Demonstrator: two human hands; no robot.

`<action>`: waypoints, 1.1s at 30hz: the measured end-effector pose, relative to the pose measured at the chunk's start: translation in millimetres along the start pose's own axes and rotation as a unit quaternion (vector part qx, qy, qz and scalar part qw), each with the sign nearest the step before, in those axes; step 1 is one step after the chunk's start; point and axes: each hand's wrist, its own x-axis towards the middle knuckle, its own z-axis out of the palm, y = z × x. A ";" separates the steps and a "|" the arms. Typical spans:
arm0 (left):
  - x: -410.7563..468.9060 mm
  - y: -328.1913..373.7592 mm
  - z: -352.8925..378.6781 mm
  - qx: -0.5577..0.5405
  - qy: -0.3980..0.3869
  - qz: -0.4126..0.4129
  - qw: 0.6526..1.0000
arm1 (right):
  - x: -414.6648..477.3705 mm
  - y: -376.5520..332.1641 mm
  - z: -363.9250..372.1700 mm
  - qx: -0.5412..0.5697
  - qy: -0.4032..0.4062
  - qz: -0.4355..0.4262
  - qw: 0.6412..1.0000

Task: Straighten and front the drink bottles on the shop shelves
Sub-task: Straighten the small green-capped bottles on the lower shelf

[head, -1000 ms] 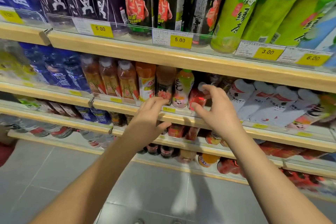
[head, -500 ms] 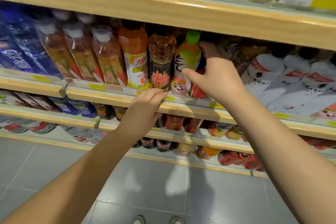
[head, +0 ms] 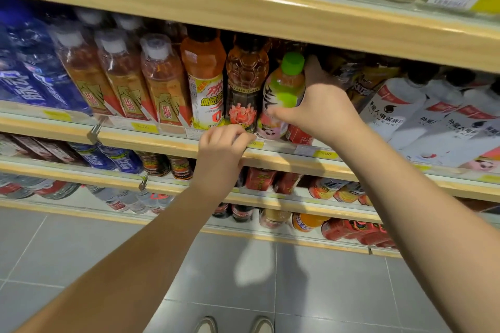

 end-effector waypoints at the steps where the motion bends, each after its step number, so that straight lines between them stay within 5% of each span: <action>1: -0.1 0.6 -1.0 -0.002 0.006 -0.001 1.000 | -1.7 -0.6 -0.5 -0.006 -0.005 -0.001 1.000; 19: -4.7 -2.7 -14.6 -0.078 -0.037 0.032 0.996 | -72.2 -15.1 -33.9 0.170 0.096 -0.048 0.980; 33: 8.4 43.1 -6.5 -0.084 -0.093 0.074 0.989 | -124.8 29.9 -85.4 0.218 0.130 0.078 0.964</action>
